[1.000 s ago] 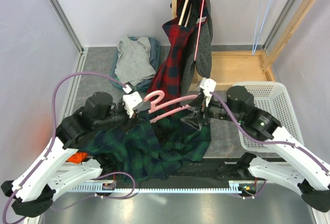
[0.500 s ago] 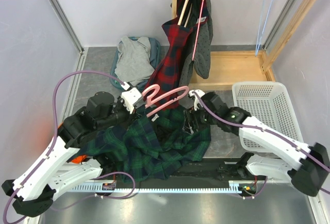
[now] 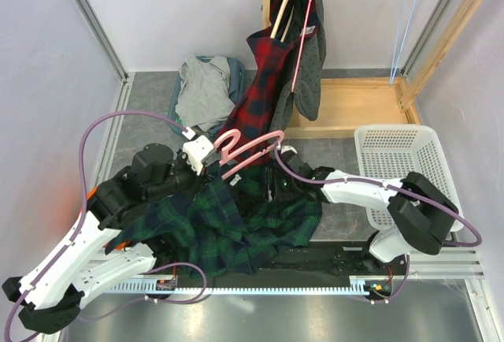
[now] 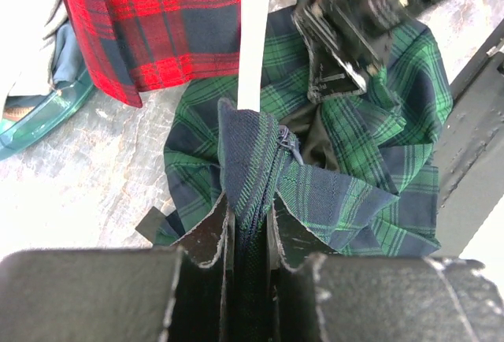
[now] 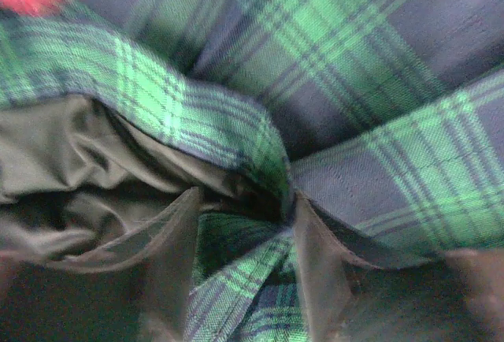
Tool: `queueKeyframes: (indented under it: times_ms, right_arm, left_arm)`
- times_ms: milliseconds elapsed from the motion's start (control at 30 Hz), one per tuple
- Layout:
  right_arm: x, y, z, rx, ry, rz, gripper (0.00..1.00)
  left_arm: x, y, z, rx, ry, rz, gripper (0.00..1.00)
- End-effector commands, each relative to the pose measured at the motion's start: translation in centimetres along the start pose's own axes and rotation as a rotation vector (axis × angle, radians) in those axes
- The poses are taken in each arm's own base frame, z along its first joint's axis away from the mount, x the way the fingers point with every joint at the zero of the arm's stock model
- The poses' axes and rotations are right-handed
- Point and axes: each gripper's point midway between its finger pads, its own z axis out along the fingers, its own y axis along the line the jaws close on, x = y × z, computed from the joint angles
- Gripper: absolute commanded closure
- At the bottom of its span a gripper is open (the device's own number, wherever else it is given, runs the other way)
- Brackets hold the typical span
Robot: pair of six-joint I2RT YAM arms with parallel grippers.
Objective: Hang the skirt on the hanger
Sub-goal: Hang the skirt on the hanger.
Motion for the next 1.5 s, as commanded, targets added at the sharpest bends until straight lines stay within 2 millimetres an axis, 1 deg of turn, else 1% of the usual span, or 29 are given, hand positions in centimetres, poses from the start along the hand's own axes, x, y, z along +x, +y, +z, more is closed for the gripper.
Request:
queueKeyframes:
  times_ms: [0, 33, 67, 100, 133, 167, 200, 233, 267, 300, 333, 367, 400, 533, 567, 600, 633, 667, 733, 767, 800, 833, 867, 933, 967, 1133, 1200, 1367, 1467]
  right_arm:
    - [1.7, 0.4, 0.5, 0.027, -0.021, 0.043, 0.52]
    - [1.8, 0.3, 0.2, 0.041, -0.039, 0.052, 0.54]
    - [2.3, 0.3, -0.1, 0.047, -0.036, 0.049, 0.58]
    - [3.0, -0.5, -0.4, 0.077, -0.025, 0.050, 0.61]
    - [2.7, -0.7, -1.1, 0.087, -0.055, 0.064, 0.64]
    - [2.8, -1.0, -1.4, 0.096, -0.060, 0.068, 0.69]
    - [3.5, -2.0, -1.7, 0.131, -0.050, 0.067, 0.73]
    - [3.2, -2.2, -2.4, 0.131, -0.073, 0.077, 0.78]
    - [3.0, -3.0, -2.7, 0.164, -0.097, 0.089, 0.84]
    - [3.6, -4.1, -3.0, 0.199, -0.093, 0.089, 0.88]
    - [3.3, -4.4, -3.5, 0.205, -0.114, 0.096, 0.91]
    - [3.0, -5.2, -3.8, 0.240, -0.143, 0.107, 0.97]
    - [3.3, -5.9, -4.0, 0.262, -0.145, 0.106, 1.00]
    - [1.3, -6.7, -5.5, 0.313, -0.242, 0.116, 1.00]
    - [0.1, -6.5, -6.0, 0.319, -0.274, 0.122, 1.00]
    - [-0.7, -7.0, -6.4, 0.344, -0.295, 0.109, 1.00]
    - [-1.6, -7.0, -6.8, 0.348, -0.316, 0.116, 1.00]
    - [-3.2, -7.3, -7.3, 0.356, -0.346, 0.146, 1.00]
    - [-4.8, -7.5, -8.0, 0.345, -0.358, 0.145, 1.00]
    - [-6.8, -7.5, -8.8, 0.338, -0.394, 0.171, 1.00]
    - [-7.8, -7.3, -9.5, 0.327, -0.411, 0.155, 1.00]
    - [-8.8, -7.5, -10.0, 0.327, -0.428, 0.161, 1.00]
    - [-10.3, -6.7, -10.9, 0.306, -0.455, 0.161, 1.00]
    - [-11.7, -6.7, -11.8, 0.305, -0.475, 0.151, 1.00]
    - [-12.5, -6.3, -12.6, 0.299, -0.490, 0.150, 1.00]
    - [-13.9, -6.2, -15.6, 0.284, -0.553, 0.168, 1.00]
    - [-14.1, -6.4, -17.0, 0.280, -0.580, 0.173, 1.00]
    - [-14.5, -6.7, -20.0, 0.285, -0.635, 0.183, 1.00]
    - [-15.0, -6.1, -21.4, 0.259, -0.661, 0.178, 1.00]
  left_arm:
    - [-1.4, 0.8, 0.0, -0.051, -0.063, -0.028, 0.98]
    - [-1.4, 0.8, -0.1, -0.051, -0.066, -0.030, 0.98]
    - [-1.4, 0.9, 0.0, -0.056, -0.064, -0.028, 0.98]
    - [-1.3, 1.0, 0.0, -0.059, -0.062, -0.024, 0.98]
    - [-1.3, 1.0, 0.0, -0.062, -0.062, -0.023, 0.98]
    - [-1.3, 1.1, 0.0, -0.065, -0.060, -0.023, 0.98]
    - [-1.3, 1.2, -0.1, -0.068, -0.060, -0.020, 0.98]
    - [-1.4, 1.2, -0.1, -0.070, -0.061, -0.021, 0.98]
    - [-1.4, 1.2, -0.1, -0.071, -0.063, -0.020, 0.98]
    - [-1.6, 1.1, -0.3, -0.067, -0.067, -0.019, 0.98]
    - [-1.7, 1.1, -0.4, -0.067, -0.072, -0.021, 0.98]
    - [-1.8, 1.0, -0.5, -0.063, -0.077, -0.022, 0.98]
    - [-1.9, 0.9, -0.6, -0.052, -0.081, -0.021, 0.98]
    - [-2.2, 0.1, -1.3, -0.012, -0.099, -0.018, 0.98]
    - [-2.3, -0.1, -1.4, 0.000, -0.102, -0.016, 0.98]
    - [-2.4, -0.8, -1.7, 0.037, -0.111, -0.009, 0.98]
    - [-2.4, -1.2, -1.9, 0.063, -0.113, -0.004, 0.98]
    - [-2.5, -2.2, -2.2, 0.116, -0.122, 0.003, 0.98]
    - [-2.8, -3.3, -3.0, 0.177, -0.149, 0.010, 0.98]
    - [-2.9, -4.4, -3.4, 0.237, -0.158, 0.018, 0.98]
    - [-3.0, -4.8, -3.7, 0.260, -0.167, 0.019, 0.98]
    - [-2.9, -5.3, -4.1, 0.288, -0.174, 0.025, 0.98]
    - [-2.9, -6.0, -4.3, 0.332, -0.179, 0.035, 0.98]
    - [-2.7, -6.3, -4.3, 0.352, -0.172, 0.039, 0.98]
    - [-2.5, -6.3, -4.1, 0.350, -0.162, 0.036, 0.98]
    - [-1.0, -6.0, -2.8, 0.338, -0.088, 0.016, 0.98]
    - [-0.6, -5.6, -2.2, 0.314, -0.065, 0.007, 0.98]
    - [-0.4, -6.1, -1.6, 0.352, -0.035, 0.008, 0.98]
    - [0.1, -5.8, -0.9, 0.337, -0.003, -0.004, 0.98]
